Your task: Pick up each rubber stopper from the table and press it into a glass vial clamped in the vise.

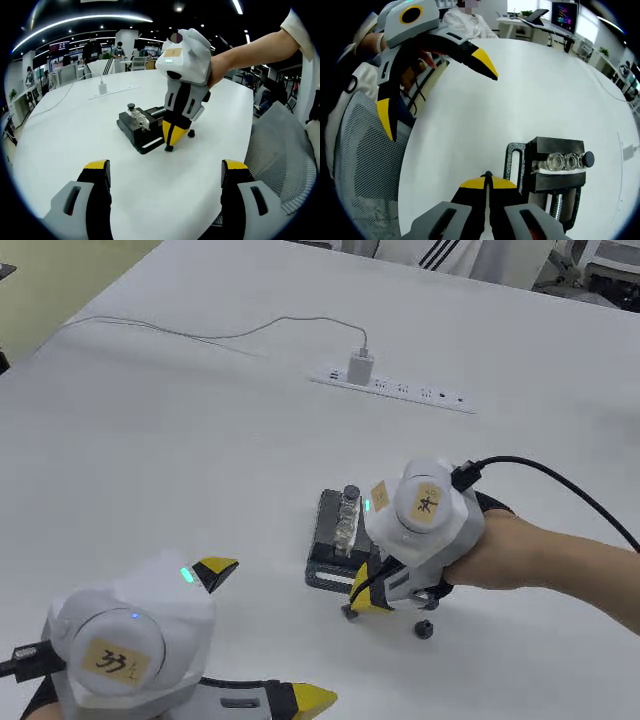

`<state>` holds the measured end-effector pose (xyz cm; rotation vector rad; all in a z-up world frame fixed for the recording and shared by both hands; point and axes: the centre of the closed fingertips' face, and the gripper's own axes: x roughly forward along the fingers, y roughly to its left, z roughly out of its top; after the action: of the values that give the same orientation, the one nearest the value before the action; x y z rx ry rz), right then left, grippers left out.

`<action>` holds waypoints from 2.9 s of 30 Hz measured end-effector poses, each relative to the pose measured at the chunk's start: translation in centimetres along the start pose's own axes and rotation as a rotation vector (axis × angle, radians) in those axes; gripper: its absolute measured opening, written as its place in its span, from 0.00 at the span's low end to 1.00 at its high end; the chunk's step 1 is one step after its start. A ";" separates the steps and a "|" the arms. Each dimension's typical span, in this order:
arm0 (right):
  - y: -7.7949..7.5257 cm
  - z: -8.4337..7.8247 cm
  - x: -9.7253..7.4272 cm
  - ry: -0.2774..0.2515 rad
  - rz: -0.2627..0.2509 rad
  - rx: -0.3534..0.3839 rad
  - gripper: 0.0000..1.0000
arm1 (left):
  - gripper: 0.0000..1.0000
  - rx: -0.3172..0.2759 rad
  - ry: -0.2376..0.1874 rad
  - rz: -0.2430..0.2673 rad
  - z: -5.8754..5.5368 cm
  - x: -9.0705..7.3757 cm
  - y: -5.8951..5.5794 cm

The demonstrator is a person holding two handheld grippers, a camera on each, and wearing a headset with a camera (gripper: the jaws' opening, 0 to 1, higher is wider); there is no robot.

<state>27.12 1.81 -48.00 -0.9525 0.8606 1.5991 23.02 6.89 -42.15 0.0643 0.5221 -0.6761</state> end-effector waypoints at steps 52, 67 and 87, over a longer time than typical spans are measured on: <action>3.7 4.5 -6.7 -0.236 -0.134 -0.040 0.00 | 0.09 -0.623 -0.102 -0.283 3.1 3.0 -2.9; 4.1 4.9 -6.9 -0.239 -0.142 -0.105 0.00 | 0.05 -0.810 -0.124 -0.335 3.0 2.7 -3.3; 4.3 4.7 -7.4 -0.264 -0.112 -0.046 0.00 | 0.04 -0.713 -0.113 -0.350 3.5 2.4 -4.0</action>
<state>23.21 2.13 -39.05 -0.7856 0.5812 1.6100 23.64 1.57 -39.85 -0.7450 0.6464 -0.7932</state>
